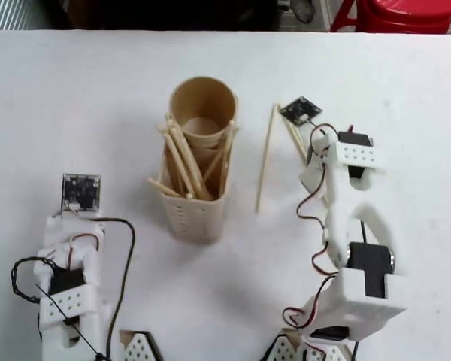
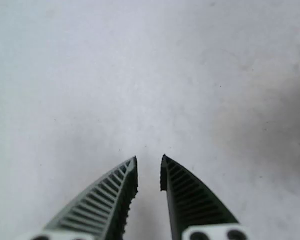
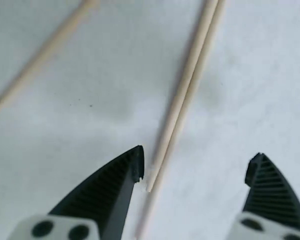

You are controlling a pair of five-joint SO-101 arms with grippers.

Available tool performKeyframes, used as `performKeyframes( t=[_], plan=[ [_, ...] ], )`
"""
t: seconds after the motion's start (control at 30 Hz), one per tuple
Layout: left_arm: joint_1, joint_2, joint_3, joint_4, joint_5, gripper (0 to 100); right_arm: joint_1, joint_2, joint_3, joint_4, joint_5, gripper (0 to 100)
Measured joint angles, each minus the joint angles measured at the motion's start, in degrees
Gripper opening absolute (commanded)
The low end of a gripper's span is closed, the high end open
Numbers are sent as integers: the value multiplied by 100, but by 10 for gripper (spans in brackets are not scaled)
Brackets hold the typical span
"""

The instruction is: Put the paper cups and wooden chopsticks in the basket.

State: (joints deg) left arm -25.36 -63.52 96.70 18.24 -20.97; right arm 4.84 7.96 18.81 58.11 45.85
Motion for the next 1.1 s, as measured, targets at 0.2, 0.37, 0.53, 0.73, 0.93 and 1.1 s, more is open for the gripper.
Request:
performKeyframes(
  t=[0.2,0.37,0.53,0.73,0.93,1.1],
  plan=[
    [0,0,0,0,0,98,229,360,9,-325,0,316],
    [0,0,0,0,0,98,264,721,9,-554,0,316],
    [0,0,0,0,0,98,255,800,0,-571,0,316],
    [0,0,0,0,0,98,448,809,-308,-466,0,316],
    [0,0,0,0,0,98,431,809,-554,-185,0,316],
    [0,0,0,0,0,98,440,809,-563,-185,0,316]
  ],
)
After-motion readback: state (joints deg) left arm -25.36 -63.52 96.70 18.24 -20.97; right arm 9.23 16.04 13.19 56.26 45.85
